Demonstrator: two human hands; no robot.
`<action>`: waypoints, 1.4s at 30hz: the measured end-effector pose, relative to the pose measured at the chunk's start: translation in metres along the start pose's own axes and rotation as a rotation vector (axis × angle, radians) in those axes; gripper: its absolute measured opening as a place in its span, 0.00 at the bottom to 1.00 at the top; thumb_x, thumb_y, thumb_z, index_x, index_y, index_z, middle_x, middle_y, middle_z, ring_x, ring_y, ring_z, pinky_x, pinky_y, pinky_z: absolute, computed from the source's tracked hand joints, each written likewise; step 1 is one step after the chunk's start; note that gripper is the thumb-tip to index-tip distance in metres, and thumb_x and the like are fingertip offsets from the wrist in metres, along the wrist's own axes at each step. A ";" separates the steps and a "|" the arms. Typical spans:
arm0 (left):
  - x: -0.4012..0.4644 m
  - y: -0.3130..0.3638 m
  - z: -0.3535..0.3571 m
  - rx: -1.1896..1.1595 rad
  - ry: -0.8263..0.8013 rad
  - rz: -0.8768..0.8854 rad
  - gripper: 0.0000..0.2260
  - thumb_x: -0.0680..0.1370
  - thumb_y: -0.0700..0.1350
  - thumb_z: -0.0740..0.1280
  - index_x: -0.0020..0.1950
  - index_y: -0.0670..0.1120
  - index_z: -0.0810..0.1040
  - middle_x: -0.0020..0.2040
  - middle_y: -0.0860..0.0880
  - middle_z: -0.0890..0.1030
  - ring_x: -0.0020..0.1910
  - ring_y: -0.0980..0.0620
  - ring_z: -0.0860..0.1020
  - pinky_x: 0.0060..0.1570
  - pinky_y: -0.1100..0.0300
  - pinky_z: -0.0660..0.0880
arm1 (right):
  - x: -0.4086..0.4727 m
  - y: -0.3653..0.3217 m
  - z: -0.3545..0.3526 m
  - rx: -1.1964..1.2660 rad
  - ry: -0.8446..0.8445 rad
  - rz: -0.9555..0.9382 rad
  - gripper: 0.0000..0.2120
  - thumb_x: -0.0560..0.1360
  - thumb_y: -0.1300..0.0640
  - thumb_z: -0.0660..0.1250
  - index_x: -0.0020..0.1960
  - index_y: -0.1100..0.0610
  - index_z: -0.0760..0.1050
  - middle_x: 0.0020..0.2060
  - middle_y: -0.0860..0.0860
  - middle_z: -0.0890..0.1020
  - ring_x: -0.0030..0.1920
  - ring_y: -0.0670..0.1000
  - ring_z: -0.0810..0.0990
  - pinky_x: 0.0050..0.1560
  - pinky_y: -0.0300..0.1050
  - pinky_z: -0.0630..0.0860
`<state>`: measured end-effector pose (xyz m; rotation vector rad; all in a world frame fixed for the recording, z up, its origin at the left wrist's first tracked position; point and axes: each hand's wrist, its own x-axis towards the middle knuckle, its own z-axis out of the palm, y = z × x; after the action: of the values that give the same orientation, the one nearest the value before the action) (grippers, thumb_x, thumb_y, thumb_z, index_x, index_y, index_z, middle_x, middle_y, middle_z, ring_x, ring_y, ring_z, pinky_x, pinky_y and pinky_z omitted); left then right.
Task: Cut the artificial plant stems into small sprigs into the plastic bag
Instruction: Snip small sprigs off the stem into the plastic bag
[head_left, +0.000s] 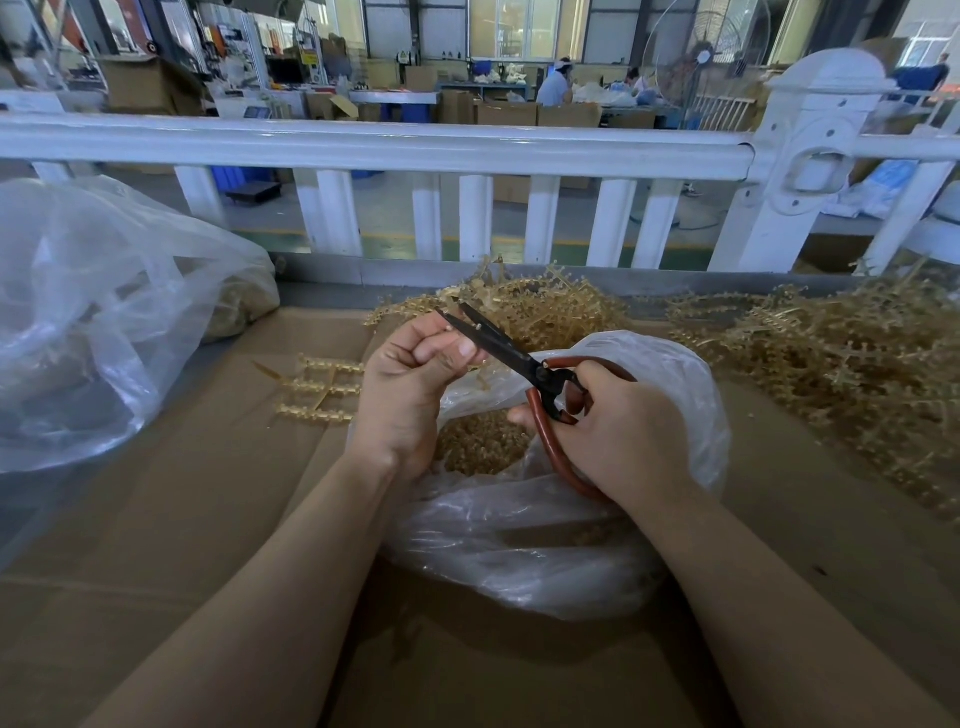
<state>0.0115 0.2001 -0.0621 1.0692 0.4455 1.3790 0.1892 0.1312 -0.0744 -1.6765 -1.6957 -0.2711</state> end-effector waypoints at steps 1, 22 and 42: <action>0.000 0.000 0.000 -0.001 0.004 0.001 0.17 0.70 0.32 0.69 0.58 0.34 0.73 0.37 0.46 0.82 0.37 0.52 0.81 0.45 0.61 0.79 | 0.000 -0.001 0.000 0.000 -0.004 0.005 0.30 0.67 0.23 0.60 0.36 0.51 0.71 0.30 0.42 0.75 0.31 0.44 0.74 0.34 0.41 0.73; -0.002 0.003 0.004 -0.092 0.126 -0.089 0.11 0.73 0.33 0.68 0.54 0.43 0.78 0.42 0.49 0.84 0.37 0.57 0.79 0.40 0.67 0.76 | -0.003 0.003 0.004 0.065 0.021 -0.022 0.33 0.69 0.23 0.58 0.46 0.51 0.82 0.37 0.43 0.84 0.37 0.44 0.81 0.41 0.43 0.80; -0.009 -0.002 0.017 0.159 -0.113 -0.207 0.09 0.65 0.35 0.72 0.40 0.48 0.80 0.35 0.49 0.83 0.36 0.52 0.83 0.34 0.63 0.78 | 0.004 -0.003 0.009 0.613 -0.080 0.203 0.09 0.75 0.53 0.74 0.41 0.41 0.77 0.34 0.43 0.84 0.36 0.44 0.84 0.42 0.48 0.82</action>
<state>0.0246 0.1859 -0.0577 1.1892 0.5729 1.1086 0.1838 0.1398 -0.0775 -1.3820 -1.4483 0.3840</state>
